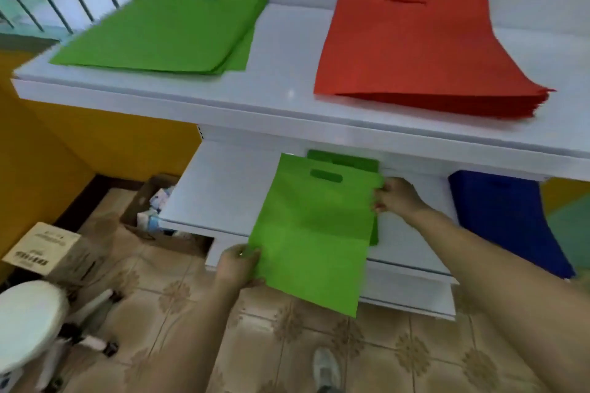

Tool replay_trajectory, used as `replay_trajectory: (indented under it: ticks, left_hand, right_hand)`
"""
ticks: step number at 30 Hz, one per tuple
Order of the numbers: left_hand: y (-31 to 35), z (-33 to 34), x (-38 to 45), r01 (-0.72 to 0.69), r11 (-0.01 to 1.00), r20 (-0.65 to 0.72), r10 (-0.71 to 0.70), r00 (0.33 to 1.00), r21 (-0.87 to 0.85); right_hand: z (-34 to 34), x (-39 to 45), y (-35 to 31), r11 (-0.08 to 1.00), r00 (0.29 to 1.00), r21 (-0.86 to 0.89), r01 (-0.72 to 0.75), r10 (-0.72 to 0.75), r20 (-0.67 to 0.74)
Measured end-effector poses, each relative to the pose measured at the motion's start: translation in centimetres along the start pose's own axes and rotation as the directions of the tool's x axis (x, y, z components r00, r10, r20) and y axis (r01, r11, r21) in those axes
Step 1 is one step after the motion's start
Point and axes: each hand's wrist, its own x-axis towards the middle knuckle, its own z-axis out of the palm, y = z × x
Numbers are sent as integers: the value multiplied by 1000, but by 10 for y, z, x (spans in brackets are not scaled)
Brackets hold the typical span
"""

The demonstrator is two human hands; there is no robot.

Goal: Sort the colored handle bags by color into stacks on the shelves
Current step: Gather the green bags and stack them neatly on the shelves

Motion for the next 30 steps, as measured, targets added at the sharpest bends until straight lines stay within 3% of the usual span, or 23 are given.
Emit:
replay_trajectory:
  ticks: [6,10,14,17,23,26,30]
  left_hand:
    - [-2,87,54,96,991,45,-92,995,-91]
    - [2,125,92,131,980,59,-123,991,-149]
    - [11,158,136,102,978,70,-91,993,-182]
    - [22,181,156,91,981,64,-82,995,-170]
    - [16,201,170,-7,989,36,1,999,147]
    - [5,195,174,-161,876,24,169,985,454]
    - [1,187,183,-167,710,-92,311,946,684]
  right_hand:
    - [-17,83,59,992,994,64,-112,111,14]
    - [-15,136,82,992,991,-8,-126,126,-53]
    - [-8,167,93,968,966,178,-175,203,-159]
    - [16,158,109,975,970,43,-216,220,-109]
    - [66,130,137,976,973,2,-216,215,78]
    - [72,132,137,978,976,-26,-208,209,58]
    - [77,138,136,974,974,45,-222,220,50]
